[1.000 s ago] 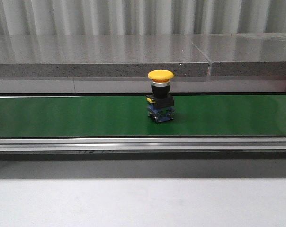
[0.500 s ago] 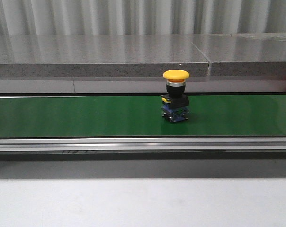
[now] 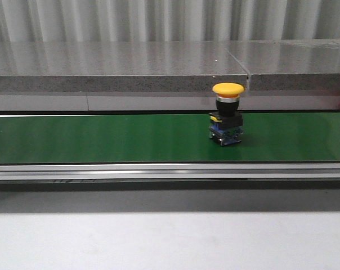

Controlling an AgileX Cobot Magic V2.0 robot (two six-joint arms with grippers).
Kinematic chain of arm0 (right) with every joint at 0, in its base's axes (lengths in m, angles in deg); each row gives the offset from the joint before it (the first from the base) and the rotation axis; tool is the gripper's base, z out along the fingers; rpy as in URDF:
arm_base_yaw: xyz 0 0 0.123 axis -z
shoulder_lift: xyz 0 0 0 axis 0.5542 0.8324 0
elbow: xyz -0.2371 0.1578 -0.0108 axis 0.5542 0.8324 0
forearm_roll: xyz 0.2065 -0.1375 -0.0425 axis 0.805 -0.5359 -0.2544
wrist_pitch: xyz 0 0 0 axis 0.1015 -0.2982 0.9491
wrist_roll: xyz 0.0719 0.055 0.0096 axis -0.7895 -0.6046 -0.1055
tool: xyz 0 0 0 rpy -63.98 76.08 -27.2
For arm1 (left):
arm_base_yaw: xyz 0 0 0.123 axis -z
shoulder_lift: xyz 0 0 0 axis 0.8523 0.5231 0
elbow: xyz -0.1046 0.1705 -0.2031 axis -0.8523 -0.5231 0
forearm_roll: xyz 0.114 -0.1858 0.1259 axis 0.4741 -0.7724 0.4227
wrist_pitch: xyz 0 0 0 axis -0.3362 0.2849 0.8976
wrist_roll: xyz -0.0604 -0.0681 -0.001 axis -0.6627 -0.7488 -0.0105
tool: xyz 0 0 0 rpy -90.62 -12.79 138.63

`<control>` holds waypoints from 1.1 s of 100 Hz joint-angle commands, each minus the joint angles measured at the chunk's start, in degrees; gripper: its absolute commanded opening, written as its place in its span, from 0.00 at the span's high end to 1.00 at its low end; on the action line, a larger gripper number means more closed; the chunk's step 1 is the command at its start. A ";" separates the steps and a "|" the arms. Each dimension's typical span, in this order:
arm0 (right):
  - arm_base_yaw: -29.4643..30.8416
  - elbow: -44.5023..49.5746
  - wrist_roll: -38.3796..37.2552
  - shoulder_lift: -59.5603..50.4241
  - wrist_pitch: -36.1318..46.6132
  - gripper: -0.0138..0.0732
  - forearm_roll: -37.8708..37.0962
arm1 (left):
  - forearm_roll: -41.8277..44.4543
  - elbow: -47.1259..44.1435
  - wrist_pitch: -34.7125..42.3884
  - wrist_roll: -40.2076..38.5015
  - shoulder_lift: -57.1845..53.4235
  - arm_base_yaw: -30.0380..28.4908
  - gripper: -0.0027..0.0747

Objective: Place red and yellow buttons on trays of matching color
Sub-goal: 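Carry the red button into the red tray and open right gripper, then move the right gripper down over the yellow button on the belt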

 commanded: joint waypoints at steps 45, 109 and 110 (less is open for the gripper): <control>-0.29 -1.79 7.69 -20.03 -3.92 0.32 -0.12 | -0.53 1.58 3.99 -0.48 0.21 0.15 0.99; -15.79 -1.28 12.72 -31.28 -14.57 0.32 -0.50 | -0.53 1.58 3.99 -0.48 0.21 0.15 0.99; -16.00 -1.28 12.86 -31.28 -14.79 0.32 -0.50 | -0.53 1.58 3.99 -0.48 0.21 0.15 0.99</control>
